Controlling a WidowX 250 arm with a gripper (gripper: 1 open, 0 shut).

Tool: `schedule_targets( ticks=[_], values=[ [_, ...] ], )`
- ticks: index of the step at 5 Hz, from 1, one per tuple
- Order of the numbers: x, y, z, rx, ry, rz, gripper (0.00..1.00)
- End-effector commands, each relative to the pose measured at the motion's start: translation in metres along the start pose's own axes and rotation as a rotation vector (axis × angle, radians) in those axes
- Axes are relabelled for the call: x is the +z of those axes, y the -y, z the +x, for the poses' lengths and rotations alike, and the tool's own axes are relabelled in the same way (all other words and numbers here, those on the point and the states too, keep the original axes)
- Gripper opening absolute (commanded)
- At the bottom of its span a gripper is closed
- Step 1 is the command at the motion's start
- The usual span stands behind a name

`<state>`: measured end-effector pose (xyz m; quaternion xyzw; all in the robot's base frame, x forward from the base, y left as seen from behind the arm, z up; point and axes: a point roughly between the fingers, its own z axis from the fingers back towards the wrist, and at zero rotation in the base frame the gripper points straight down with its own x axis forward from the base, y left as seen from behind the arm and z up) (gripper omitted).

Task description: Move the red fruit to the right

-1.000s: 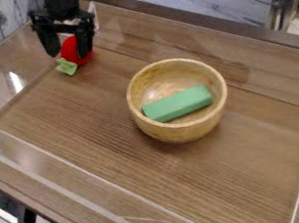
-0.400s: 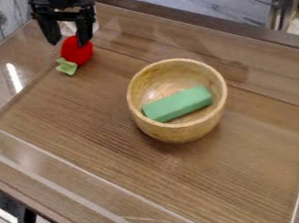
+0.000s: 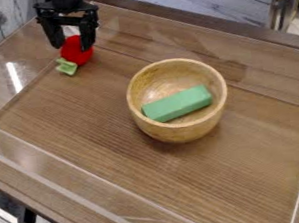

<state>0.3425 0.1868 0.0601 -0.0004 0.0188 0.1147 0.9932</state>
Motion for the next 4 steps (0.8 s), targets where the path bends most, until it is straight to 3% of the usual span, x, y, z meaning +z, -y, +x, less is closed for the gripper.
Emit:
schedule_targets(
  ticks=[1, 2, 3, 4],
  values=[
    [0.017, 0.004, 0.000, -0.049, 0.054, 0.019, 0.00],
    [0.011, 0.012, -0.003, -0.039, 0.056, 0.005, 1.00],
    [0.007, 0.018, -0.004, -0.020, 0.055, -0.011, 1.00],
    [0.015, 0.008, 0.000, -0.016, 0.056, -0.012, 1.00]
  ],
)
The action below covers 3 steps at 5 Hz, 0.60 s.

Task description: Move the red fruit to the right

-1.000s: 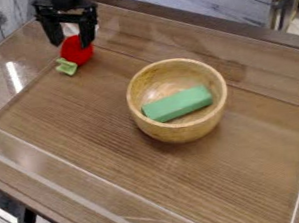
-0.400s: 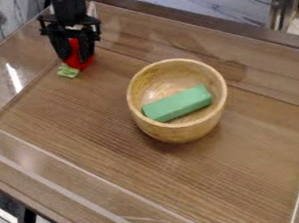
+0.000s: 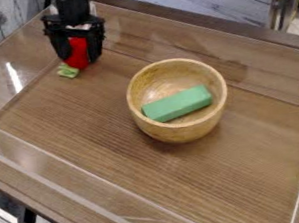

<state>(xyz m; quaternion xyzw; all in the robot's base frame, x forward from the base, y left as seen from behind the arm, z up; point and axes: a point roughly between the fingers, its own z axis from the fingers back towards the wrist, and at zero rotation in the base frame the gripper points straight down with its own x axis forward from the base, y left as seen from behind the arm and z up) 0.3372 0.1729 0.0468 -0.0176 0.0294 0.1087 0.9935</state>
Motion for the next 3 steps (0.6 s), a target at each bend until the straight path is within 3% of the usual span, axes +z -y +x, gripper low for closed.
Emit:
schedule_targets(
  ticks=[1, 2, 3],
  values=[
    [0.035, -0.014, 0.010, 0.002, 0.082, 0.019, 1.00],
    [0.038, -0.023, 0.010, 0.007, 0.085, 0.016, 1.00],
    [0.024, -0.023, 0.018, 0.051, 0.083, 0.012, 1.00]
  ],
)
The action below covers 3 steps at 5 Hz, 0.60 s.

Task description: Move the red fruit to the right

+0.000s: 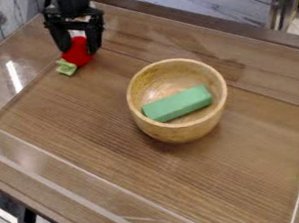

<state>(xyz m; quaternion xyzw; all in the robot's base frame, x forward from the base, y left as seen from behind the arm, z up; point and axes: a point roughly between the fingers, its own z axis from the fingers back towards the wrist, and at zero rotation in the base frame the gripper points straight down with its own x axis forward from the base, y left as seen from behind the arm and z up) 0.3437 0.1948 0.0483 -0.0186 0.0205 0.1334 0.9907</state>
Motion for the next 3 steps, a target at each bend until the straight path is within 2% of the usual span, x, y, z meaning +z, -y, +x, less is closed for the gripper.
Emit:
schedule_targets(
  ticks=[1, 2, 3],
  values=[
    [0.011, -0.001, 0.012, 0.042, 0.074, 0.012, 1.00],
    [0.002, 0.007, 0.013, 0.074, 0.075, -0.005, 0.00],
    [-0.005, 0.020, 0.006, 0.059, 0.072, -0.030, 0.00]
  ],
)
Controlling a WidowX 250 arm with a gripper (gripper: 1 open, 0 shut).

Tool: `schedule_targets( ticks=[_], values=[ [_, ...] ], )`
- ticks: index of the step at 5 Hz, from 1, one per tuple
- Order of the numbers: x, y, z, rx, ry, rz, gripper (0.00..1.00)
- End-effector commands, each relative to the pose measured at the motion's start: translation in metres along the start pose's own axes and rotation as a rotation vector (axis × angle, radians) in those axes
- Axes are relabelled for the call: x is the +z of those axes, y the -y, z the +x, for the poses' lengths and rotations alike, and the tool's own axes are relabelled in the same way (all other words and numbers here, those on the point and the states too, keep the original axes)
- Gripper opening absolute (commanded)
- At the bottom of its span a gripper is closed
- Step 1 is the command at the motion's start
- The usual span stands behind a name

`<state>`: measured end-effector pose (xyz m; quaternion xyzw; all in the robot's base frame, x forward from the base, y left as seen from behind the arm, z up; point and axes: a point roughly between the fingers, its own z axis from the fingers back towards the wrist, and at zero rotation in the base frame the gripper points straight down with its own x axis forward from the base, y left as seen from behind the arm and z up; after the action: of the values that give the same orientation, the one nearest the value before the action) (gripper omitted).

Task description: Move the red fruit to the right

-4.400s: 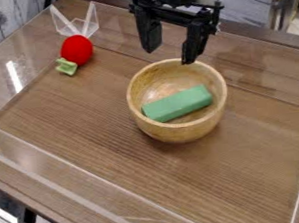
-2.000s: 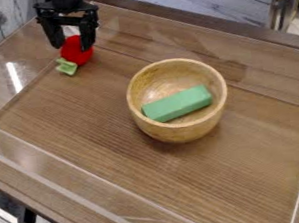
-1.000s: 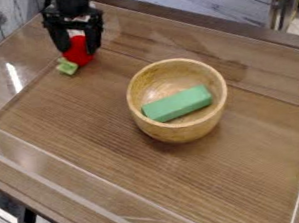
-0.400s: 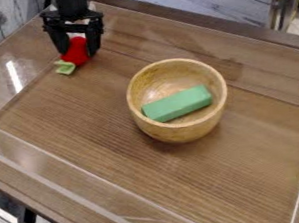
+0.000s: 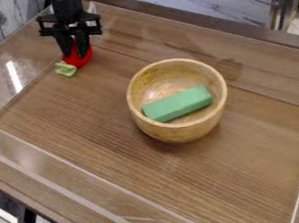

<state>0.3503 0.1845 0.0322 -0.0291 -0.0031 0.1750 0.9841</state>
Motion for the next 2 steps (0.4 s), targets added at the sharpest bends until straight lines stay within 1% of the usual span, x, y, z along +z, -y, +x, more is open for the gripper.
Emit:
schedule_targets(
  ticks=[1, 2],
  values=[
    [0.0011, 0.0191, -0.0043, -0.047, 0.021, -0.013, 1.00],
    [0.0108, 0.0240, -0.0040, -0.019, 0.011, -0.031, 1.00]
  ],
)
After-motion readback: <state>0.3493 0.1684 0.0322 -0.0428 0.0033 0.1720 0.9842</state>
